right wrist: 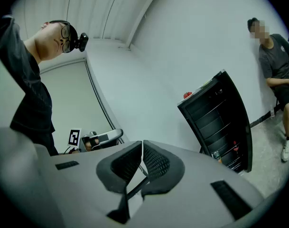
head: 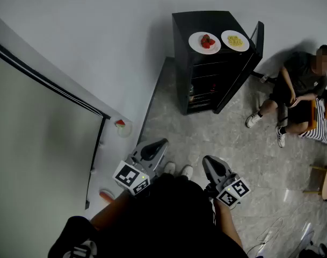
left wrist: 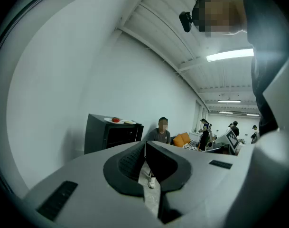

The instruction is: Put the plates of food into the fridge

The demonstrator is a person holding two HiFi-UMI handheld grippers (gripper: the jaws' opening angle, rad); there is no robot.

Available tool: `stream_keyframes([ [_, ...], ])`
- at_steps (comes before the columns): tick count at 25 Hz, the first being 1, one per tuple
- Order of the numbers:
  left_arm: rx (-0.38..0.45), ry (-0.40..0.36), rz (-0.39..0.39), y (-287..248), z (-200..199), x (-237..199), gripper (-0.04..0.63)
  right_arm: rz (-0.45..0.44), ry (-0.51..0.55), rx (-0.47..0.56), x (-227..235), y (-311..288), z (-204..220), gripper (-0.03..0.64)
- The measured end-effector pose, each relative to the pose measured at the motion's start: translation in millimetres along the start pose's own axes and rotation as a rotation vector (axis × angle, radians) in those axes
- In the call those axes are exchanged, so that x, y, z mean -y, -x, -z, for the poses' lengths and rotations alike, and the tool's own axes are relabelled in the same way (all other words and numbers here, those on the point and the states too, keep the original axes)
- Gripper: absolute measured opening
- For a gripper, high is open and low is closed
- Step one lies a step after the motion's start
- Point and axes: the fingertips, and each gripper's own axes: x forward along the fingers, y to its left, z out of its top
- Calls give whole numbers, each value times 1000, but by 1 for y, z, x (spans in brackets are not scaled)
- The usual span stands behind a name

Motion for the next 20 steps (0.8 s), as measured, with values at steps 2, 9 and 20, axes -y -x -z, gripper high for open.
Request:
stream_keyframes([
  [2,0,1,-6,-4,1,1,31,3,-5,-2,6,3,1,32],
  [9,-8,2,-43,-16,4,16,31,-32,-45,45,24,19,-11,32],
  [20,-11,6,-118,-18,15,35,31,-88,-1,24,37,38,-17,32],
])
